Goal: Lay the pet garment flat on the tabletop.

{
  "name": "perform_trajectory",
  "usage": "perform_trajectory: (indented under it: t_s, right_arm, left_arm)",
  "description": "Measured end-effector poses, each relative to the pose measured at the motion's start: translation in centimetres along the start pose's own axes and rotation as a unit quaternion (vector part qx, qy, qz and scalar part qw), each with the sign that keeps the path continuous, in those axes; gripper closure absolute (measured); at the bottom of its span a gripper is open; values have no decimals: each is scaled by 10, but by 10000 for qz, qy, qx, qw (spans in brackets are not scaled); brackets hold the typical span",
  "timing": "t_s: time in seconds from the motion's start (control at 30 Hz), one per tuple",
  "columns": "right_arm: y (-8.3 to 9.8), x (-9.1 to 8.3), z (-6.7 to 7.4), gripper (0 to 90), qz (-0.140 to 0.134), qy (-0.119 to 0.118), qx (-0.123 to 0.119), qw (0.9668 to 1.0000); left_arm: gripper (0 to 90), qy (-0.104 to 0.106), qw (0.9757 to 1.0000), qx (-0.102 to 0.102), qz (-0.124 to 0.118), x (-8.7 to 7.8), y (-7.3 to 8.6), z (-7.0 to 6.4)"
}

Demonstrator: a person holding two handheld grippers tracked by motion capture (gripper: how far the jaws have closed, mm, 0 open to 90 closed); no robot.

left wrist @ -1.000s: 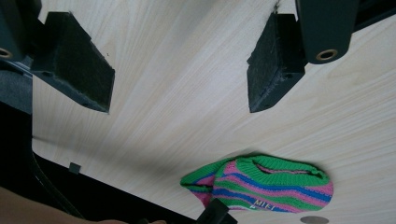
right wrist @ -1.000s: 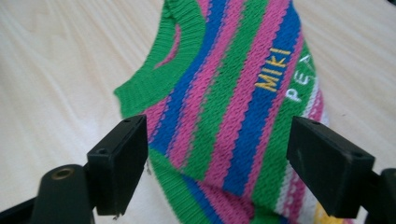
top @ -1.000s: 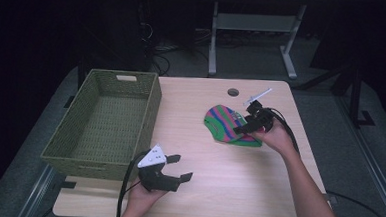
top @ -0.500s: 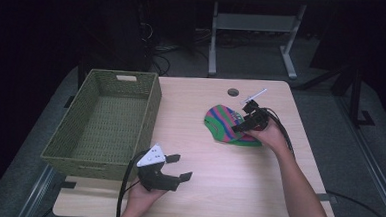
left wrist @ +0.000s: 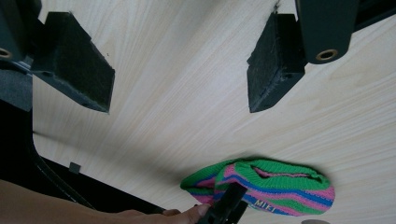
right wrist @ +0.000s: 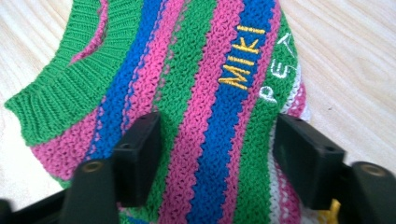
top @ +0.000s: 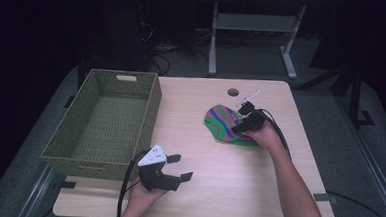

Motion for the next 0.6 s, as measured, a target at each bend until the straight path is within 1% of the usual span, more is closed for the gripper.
perform_trajectory:
  t_s: [0.03,0.07,0.1,0.13,0.23,0.27,0.3,0.37,0.43,0.47,0.57,0.6]
  right_arm:
    - [0,0,0,422,-22,26,-16,10000]
    - [0,-1,0,496,-31,15,-25,10000]
    - [-1,-2,0,536,-40,43,-57,10000]
    - [-1,-2,1,558,-44,39,-100,9999]
    - [-2,-2,2,635,-7,64,-109,9999]
    - [-2,-3,2,692,25,80,-144,9999]
    - [-2,-3,2,692,25,80,-144,9999]
    - [-3,-3,3,721,40,97,-118,9999]
    - [-3,-4,4,740,33,100,-126,9999]
    - [-3,-6,3,746,-8,109,-131,9999]
    - [-3,-10,3,754,-121,-31,-28,9999]
    - [-3,-12,2,756,-150,-20,-44,9999]
  left_arm:
    - [230,-8,10000,-10,-18,0,0,0]
    - [230,-15,10000,-14,-20,0,0,0]
    - [229,-19,10000,-7,-2,-1,0,0]
    - [229,-15,10000,-12,-12,-1,0,-1]
    - [230,-14,10000,-40,-27,-1,0,0]
    - [230,-10,10000,-63,-26,0,0,0]
    - [230,-19,10000,-57,-28,0,0,0]
    - [230,-3,10000,-38,-37,-1,-1,-1]
    - [230,-49,10000,-17,-60,-2,-1,0]
    - [230,-49,10000,-29,-56,-3,-1,0]
    - [230,-45,9999,-72,-59,-3,0,2]
    - [230,-44,9999,-66,-64,-3,0,2]
Point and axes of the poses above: each handheld gripper's, and its own axes: x roughly forward along the jaws, y roughly out of its underside, z roughly to its left, the point moved 8 cm from there along x, roughly forward along the jaws, and after that the axes turned 12 degrees about z, right-handed, at the moved point
